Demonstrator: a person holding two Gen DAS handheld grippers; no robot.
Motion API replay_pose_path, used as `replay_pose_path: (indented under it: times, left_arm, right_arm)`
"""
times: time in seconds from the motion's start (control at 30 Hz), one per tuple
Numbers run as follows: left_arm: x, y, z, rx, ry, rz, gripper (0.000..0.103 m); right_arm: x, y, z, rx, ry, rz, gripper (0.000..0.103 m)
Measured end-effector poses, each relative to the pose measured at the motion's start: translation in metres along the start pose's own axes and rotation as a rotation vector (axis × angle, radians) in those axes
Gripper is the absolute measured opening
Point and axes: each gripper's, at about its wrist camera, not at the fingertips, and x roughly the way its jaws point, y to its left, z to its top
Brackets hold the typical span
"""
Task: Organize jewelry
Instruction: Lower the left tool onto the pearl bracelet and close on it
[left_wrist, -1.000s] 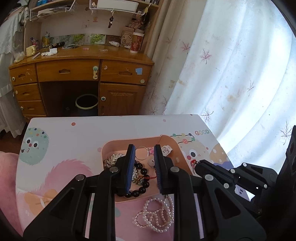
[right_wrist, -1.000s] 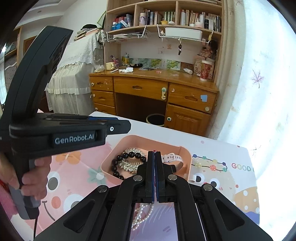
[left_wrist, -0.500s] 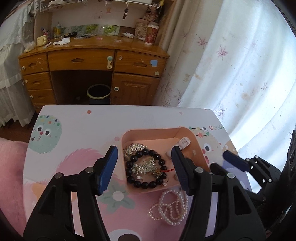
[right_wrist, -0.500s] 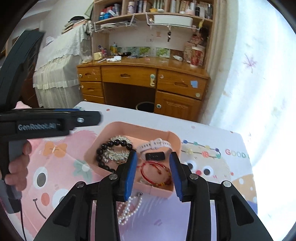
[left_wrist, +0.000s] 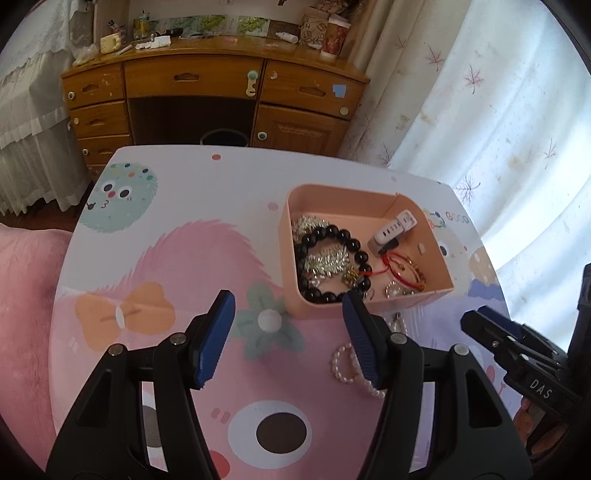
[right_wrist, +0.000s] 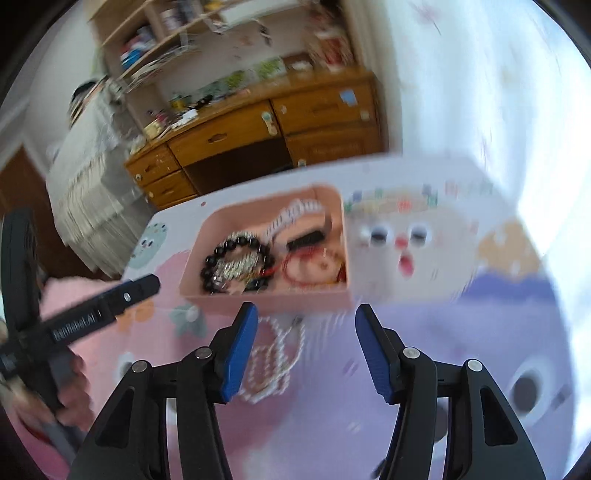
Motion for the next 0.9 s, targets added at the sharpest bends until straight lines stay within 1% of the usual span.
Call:
replay_pose_path:
  times: [0.07,0.13,0.23,0.37,0.47,0.53,0.6,0.73,0.8,0.83,0.87,0.9]
  left_arm:
    - [0.001,-0.004,-0.006,0.004,0.015,-0.005,0.058]
    - [0.004,-0.009,-0.011,-0.001,0.035,-0.025,0.058]
    - [0.009,-0.019,-0.019,0.014,0.059,-0.031,0.058]
    - [0.015,-0.033,-0.034,0.053,0.089,-0.033,0.058]
    - [0.021,-0.042,-0.042,0.062,0.121,-0.054,0.058]
    - [0.025,-0.047,-0.046,0.059,0.131,-0.078,0.056]
    - [0.03,-0.051,-0.048,0.05,0.148,-0.098,0.047]
    - [0.038,-0.064,-0.05,0.047,0.165,-0.118,0.038]
    - [0.044,-0.071,-0.052,0.044,0.19,-0.127,0.029]
    - [0.047,-0.073,-0.054,0.048,0.204,-0.127,0.027]
    - [0.051,-0.077,-0.056,0.06,0.222,-0.116,0.023]
    - [0.054,-0.079,-0.058,0.071,0.231,-0.098,0.022]
  right_arm:
    - [0.01,-0.003,-0.009,0.051,0.052,0.041,0.048]
    - [0.02,-0.001,-0.017,0.045,0.099,0.017,0.041]
    - [0.029,0.004,-0.027,0.004,0.141,-0.015,0.036]
    - [0.033,0.01,-0.034,-0.065,0.152,0.007,0.032]
    - [0.032,0.013,-0.036,-0.112,0.139,0.028,0.031]
    - [0.03,0.012,-0.034,-0.144,0.135,0.031,0.028]
    - [0.029,0.011,-0.03,-0.178,0.135,0.013,0.027]
    - [0.028,0.009,-0.027,-0.267,0.129,-0.024,0.026]
    - [0.028,0.009,-0.028,-0.315,0.126,-0.017,0.026]
    - [0.028,0.008,-0.028,-0.327,0.125,-0.007,0.026]
    - [0.028,0.007,-0.029,-0.339,0.126,0.005,0.026]
    - [0.028,0.007,-0.03,-0.351,0.127,0.015,0.026]
